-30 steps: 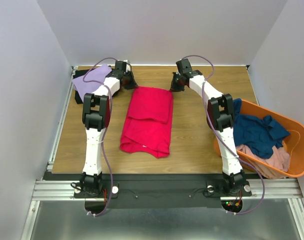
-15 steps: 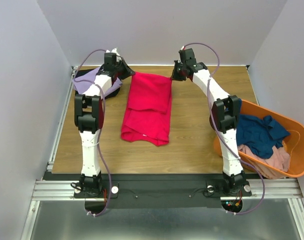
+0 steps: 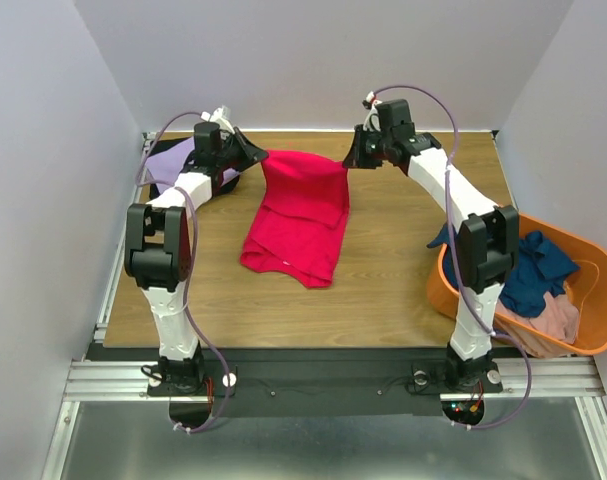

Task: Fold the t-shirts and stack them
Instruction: Fold the tshirt

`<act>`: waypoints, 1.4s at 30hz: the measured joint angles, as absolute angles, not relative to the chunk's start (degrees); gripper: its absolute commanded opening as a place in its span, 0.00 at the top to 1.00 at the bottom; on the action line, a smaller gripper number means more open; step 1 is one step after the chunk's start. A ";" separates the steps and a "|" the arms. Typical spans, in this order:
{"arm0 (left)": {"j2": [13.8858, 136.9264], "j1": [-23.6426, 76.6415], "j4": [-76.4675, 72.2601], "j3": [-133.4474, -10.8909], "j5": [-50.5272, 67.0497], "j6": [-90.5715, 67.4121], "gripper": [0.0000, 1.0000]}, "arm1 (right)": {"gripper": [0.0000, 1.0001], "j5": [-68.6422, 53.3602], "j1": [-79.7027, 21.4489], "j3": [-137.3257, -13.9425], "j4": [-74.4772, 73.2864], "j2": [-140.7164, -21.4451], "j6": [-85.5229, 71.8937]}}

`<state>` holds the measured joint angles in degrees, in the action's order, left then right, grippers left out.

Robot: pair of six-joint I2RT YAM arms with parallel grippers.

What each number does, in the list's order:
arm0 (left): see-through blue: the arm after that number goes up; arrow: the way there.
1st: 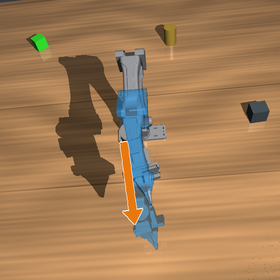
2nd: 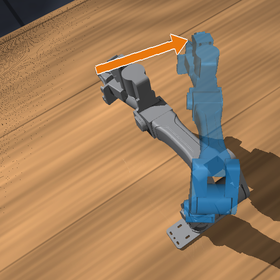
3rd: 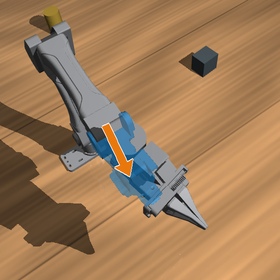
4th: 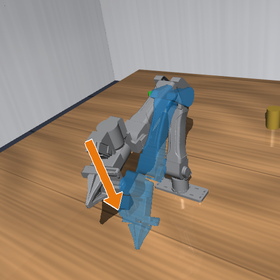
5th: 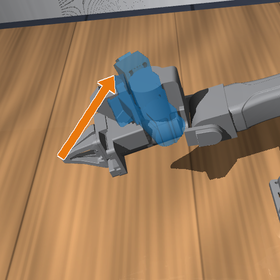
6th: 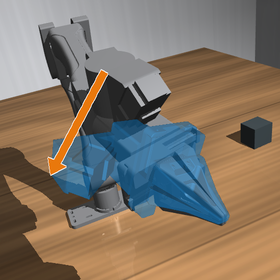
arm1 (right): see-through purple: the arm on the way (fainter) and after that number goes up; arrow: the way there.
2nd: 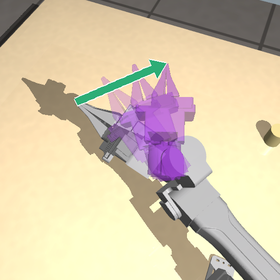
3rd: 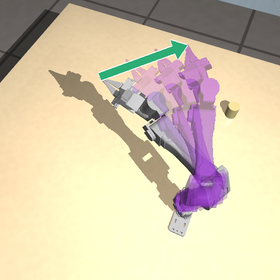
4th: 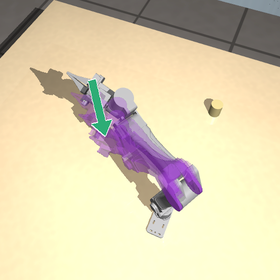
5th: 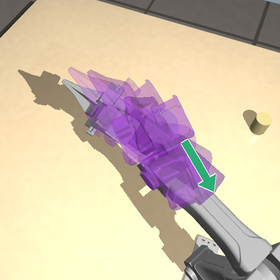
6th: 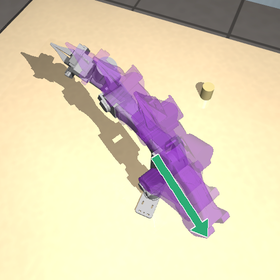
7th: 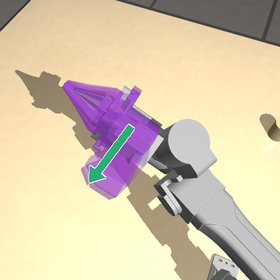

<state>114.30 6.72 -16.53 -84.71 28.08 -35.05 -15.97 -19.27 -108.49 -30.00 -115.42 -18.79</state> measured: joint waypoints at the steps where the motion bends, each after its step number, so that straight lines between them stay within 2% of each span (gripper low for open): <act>1: 113.36 6.76 -17.21 -82.74 28.32 -35.05 1.00 | 1.00 -17.23 -19.62 -106.41 -29.63 -114.08 -17.98; 10: 103.13 6.63 -18.26 -70.39 27.92 -33.98 1.00 | 0.99 -22.26 -23.57 -93.67 -29.15 -106.19 -14.33; 29: 77.38 6.26 -13.89 -48.31 25.17 -26.09 1.00 | 1.00 -21.78 -32.40 -76.14 -28.64 -90.50 -15.22; 42: 64.93 6.28 -2.48 -38.57 18.96 -23.20 1.00 | 1.00 -17.34 -45.78 -66.92 -28.23 -85.56 -19.03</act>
<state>64.93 6.28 -2.48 -38.57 18.96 -23.20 -17.34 -45.78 -66.92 -28.23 -85.56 -19.03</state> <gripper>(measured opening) 0.036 0.017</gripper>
